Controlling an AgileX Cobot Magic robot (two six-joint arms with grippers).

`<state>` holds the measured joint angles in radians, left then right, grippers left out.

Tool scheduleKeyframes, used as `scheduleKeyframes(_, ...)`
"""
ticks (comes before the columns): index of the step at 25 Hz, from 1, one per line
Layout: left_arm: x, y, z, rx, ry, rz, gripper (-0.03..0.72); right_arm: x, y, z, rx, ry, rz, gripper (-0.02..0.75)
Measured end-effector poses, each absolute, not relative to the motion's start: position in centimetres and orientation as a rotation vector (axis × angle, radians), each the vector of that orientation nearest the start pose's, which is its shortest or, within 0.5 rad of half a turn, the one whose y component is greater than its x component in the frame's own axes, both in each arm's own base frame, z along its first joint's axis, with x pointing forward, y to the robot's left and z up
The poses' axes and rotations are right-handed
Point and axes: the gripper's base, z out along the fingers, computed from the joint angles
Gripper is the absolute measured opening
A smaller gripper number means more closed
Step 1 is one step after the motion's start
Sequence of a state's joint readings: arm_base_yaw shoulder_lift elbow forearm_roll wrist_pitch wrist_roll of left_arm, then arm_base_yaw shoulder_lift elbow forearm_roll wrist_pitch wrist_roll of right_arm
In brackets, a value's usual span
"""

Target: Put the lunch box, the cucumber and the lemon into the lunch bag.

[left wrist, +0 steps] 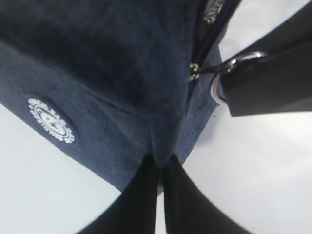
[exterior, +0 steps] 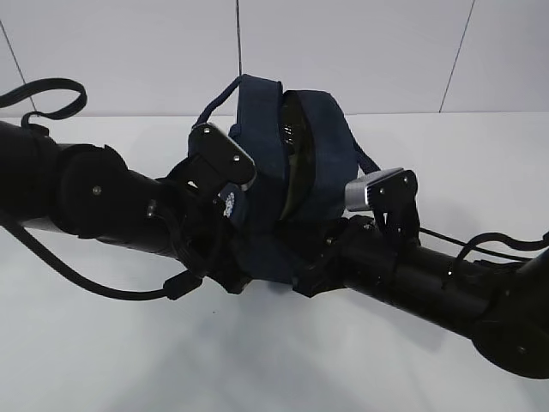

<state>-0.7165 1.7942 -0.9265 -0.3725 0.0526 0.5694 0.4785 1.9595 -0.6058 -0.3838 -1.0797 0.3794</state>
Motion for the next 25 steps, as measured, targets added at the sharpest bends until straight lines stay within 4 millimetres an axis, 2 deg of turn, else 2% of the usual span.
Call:
scheduleKeyframes(6,26.7,-23.5,16.2,1.066,2.169,-0.268,-0.008,27.2,17.4,13.9,-0.518,1.740,0.753,0.006)
scheduleKeyframes(13,26.7,-23.5,16.3,1.055,2.171,-0.273,-0.008,27.1,17.2,14.9,-0.540,1.748,0.702,0.007)
scheduleKeyframes(18,26.7,-23.5,16.3,1.054,2.171,-0.274,-0.008,27.0,16.8,16.9,-0.534,1.711,0.655,0.007)
scheduleKeyframes(25,26.7,-23.5,16.3,1.047,2.175,-0.277,-0.008,26.8,16.3,18.7,-0.544,1.674,0.589,0.007)
